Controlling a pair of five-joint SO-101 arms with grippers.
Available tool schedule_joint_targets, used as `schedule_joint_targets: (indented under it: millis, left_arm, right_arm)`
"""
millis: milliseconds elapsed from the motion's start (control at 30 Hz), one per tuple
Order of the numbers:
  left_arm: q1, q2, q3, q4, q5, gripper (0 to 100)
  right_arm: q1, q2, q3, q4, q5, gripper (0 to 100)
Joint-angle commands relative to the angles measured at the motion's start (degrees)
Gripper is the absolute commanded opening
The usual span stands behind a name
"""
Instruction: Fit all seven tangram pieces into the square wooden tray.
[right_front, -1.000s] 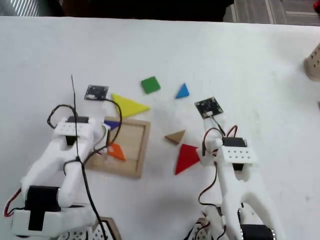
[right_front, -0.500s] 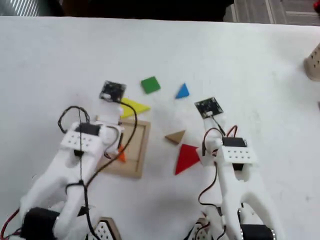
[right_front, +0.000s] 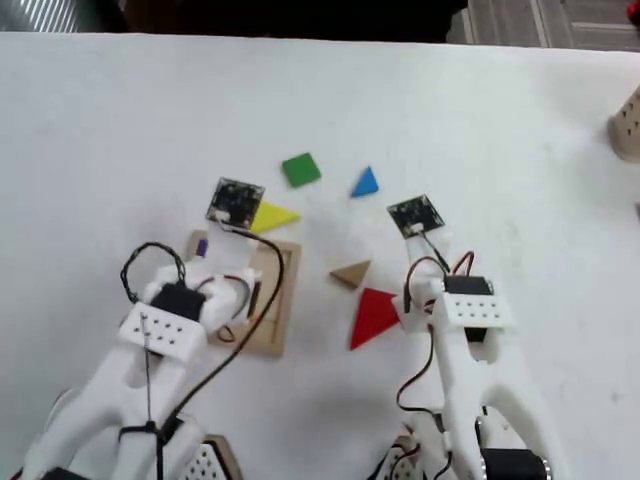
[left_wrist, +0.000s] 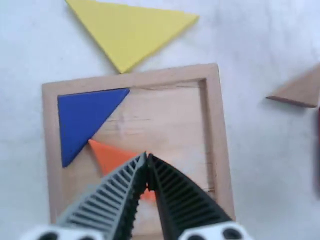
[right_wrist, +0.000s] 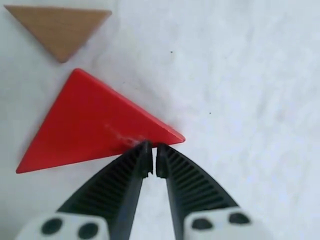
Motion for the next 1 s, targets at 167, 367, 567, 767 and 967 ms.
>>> schedule_joint_targets:
  millis: [167,367,567,767,967]
  left_arm:
    - [4.7,14.11,-3.96,-3.87,3.25,2]
    - [4.79,15.08,-4.48,-1.41,3.25,2]
    - [3.74,15.08,-4.57,4.84,3.08,2]
    - [-3.91,14.99,-4.92,6.68,-6.07,2]
    - [-7.43,14.99,-7.56,9.49,-6.95,2]
  right_arm:
    - [0.31,-1.71,-0.18,-0.75,0.62,1.8]
    - [0.31,-1.71,-0.18,-0.75,0.62,1.8]
    - [0.31,-1.71,-0.18,-0.75,0.62,1.8]
    - [0.31,-1.71,-0.18,-0.84,0.62,1.8]
    - [0.31,-1.71,-0.18,-0.84,0.7,1.8]
